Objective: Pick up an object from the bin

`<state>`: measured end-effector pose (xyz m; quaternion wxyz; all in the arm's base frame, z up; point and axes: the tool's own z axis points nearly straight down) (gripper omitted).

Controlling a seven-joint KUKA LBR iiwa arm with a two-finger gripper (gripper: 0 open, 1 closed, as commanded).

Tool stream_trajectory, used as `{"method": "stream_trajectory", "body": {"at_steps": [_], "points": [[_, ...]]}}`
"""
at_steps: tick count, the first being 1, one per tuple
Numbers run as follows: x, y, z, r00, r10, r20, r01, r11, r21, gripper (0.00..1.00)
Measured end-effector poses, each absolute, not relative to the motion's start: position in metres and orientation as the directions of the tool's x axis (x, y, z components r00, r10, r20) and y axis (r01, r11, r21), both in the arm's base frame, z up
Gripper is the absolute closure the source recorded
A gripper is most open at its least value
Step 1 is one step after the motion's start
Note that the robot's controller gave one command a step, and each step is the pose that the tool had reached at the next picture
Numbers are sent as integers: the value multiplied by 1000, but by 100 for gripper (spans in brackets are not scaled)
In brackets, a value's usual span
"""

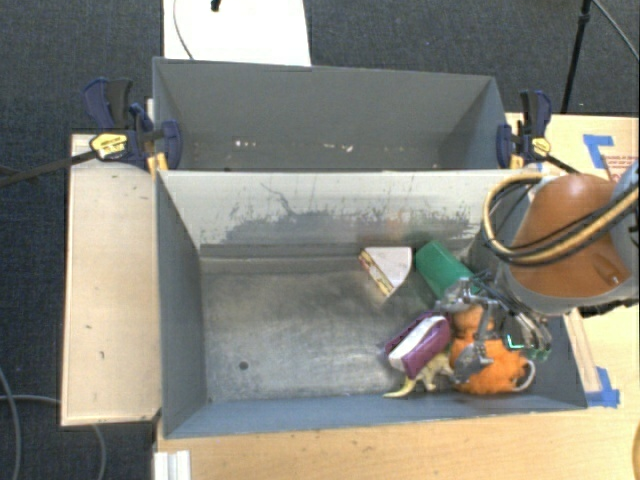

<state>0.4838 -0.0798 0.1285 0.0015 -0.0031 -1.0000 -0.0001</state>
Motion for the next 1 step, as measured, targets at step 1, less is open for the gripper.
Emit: {"method": "stream_trajectory", "body": {"at_steps": [1], "points": [[485, -80, 131, -1000, 3, -3, 3, 1000, -1, 0]]}}
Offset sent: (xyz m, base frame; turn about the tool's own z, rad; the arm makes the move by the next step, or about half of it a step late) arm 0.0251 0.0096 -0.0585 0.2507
